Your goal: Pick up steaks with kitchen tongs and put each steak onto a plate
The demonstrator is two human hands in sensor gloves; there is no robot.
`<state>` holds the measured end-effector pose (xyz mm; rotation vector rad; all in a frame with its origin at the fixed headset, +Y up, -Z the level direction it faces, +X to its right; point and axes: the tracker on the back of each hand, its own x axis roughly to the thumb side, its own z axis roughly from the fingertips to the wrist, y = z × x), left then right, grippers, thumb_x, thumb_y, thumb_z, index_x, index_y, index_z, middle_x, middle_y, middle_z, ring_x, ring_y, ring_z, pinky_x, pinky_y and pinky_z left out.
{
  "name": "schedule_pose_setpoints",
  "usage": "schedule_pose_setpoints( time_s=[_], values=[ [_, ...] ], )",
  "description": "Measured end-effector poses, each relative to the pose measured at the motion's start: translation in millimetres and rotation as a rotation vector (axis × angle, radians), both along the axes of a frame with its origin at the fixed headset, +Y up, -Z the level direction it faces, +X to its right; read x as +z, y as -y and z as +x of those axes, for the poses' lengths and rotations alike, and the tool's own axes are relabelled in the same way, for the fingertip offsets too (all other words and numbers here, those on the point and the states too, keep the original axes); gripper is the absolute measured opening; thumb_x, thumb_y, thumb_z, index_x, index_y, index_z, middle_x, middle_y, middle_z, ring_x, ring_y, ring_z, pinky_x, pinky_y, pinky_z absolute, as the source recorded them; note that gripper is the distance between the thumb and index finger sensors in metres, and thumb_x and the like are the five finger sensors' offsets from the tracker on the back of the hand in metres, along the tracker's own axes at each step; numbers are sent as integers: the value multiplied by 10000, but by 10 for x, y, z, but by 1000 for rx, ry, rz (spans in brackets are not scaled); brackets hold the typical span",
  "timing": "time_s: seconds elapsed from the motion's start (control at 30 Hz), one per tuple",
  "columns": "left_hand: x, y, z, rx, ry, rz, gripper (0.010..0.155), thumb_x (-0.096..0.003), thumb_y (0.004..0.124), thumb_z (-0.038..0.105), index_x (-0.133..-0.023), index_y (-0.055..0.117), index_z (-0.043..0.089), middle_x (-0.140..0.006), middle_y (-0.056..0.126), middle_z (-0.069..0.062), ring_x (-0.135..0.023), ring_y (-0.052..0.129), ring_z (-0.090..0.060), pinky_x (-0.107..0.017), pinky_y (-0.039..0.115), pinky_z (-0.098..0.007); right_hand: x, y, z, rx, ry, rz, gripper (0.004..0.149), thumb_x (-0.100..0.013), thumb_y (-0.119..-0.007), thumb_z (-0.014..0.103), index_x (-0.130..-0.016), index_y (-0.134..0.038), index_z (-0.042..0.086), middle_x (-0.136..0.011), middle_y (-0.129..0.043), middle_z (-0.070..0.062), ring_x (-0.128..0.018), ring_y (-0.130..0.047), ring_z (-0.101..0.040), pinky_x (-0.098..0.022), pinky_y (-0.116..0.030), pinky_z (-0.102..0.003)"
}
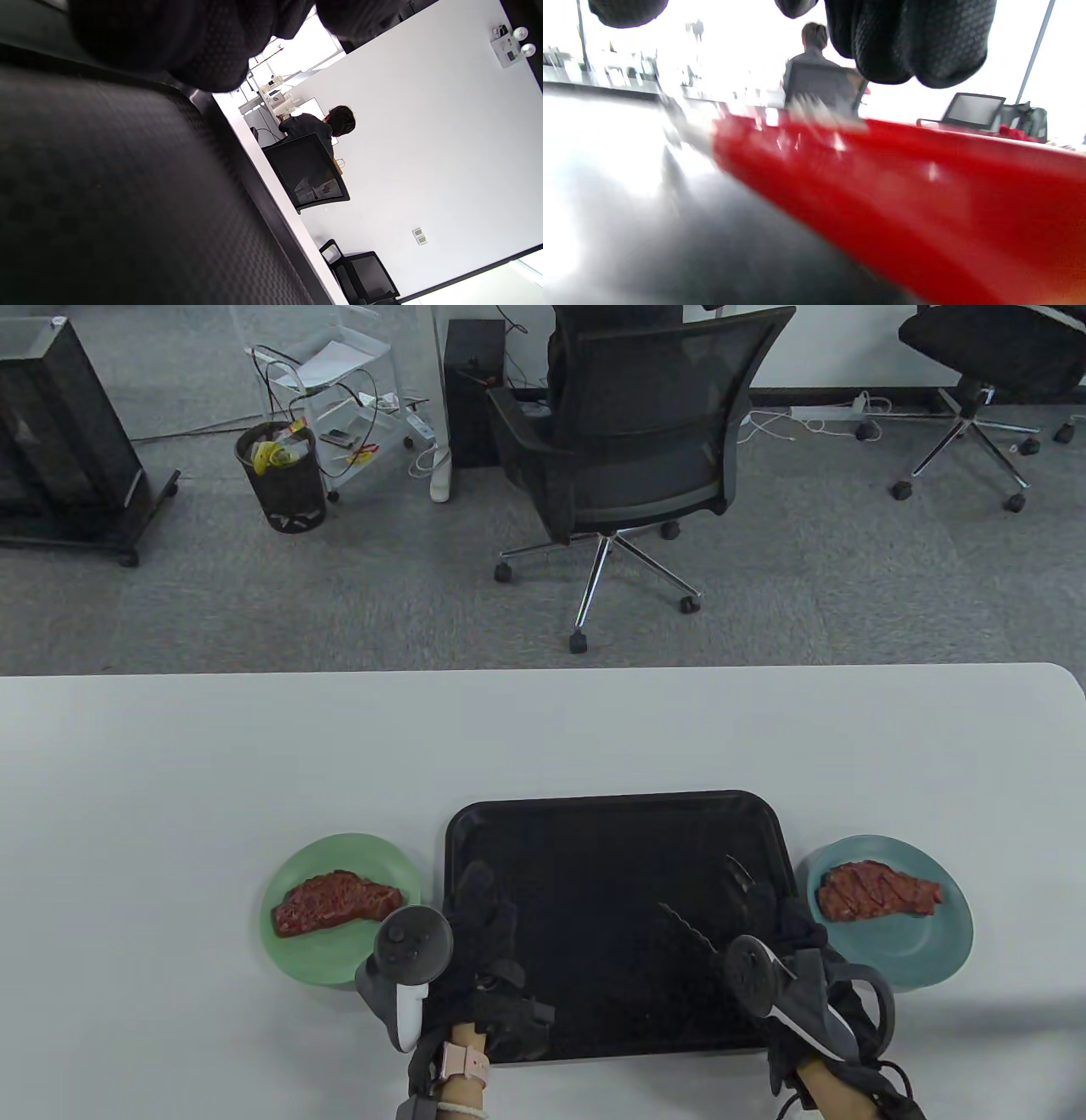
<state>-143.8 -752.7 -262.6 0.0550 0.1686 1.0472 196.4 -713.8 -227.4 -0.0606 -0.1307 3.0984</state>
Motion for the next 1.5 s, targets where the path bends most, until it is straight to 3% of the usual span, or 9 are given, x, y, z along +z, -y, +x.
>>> schedule_pose_setpoints(
  time_s=[0.1, 0.17, 0.23, 0.27, 0.43, 1.5],
  values=[
    [4, -12, 43, 9, 7, 15, 664, -450, 713, 360, -1046, 532, 130, -900, 688, -196, -552, 909, -354, -251, 884, -305, -87, -183, 9, -290, -61, 73, 791, -424, -697, 514, -1054, -429, 118, -994, -645, -249, -734, -795, -431, -482, -779, -505],
    [10, -24, 71, 6, 18, 23, 664, -450, 713, 360, -1046, 531, 131, -902, 687, -194, -553, 909, -353, -252, 884, -305, -138, -275, 12, -522, -59, 184, 713, -434, -709, 476, -1039, -484, 174, -941, -727, -220, -662, -846, -397, -429, -806, -467],
    [12, -31, 84, 1, 21, 26, 665, -450, 713, 360, -1047, 531, 130, -902, 687, -195, -555, 908, -354, -253, 884, -306, -163, -255, -2, -664, -46, 279, 662, -438, -716, 455, -1021, -528, 205, -877, -793, -196, -581, -877, -366, -382, -817, -440],
    [15, -31, 89, -6, 25, 25, 665, -451, 713, 360, -1047, 529, 131, -904, 685, -195, -555, 908, -354, -254, 883, -307, -178, -194, -21, -703, -55, 272, 642, -441, -718, 447, -1013, -552, 206, -854, -814, -196, -558, -885, -365, -363, -820, -438],
    [40, -39, 67, -21, 20, 29, 664, -451, 712, 360, -1048, 529, 132, -906, 682, -197, -560, 906, -357, -258, 883, -310, -214, -66, -25, -552, -52, 193, 624, -443, -715, 452, -1007, -575, 226, -831, -839, -187, -542, -897, -359, -350, -826, -434],
    [59, 48, -57, 10, -1, -4, 666, -454, 709, 363, -1050, 525, 132, -913, 669, -203, -571, 897, -365, -275, 879, -321, -244, 61, -43, -511, -87, 108, 621, -449, -710, 444, -1005, -593, 194, -816, -848, -212, -539, -897, -382, -351, -820, -455]
  ],
)
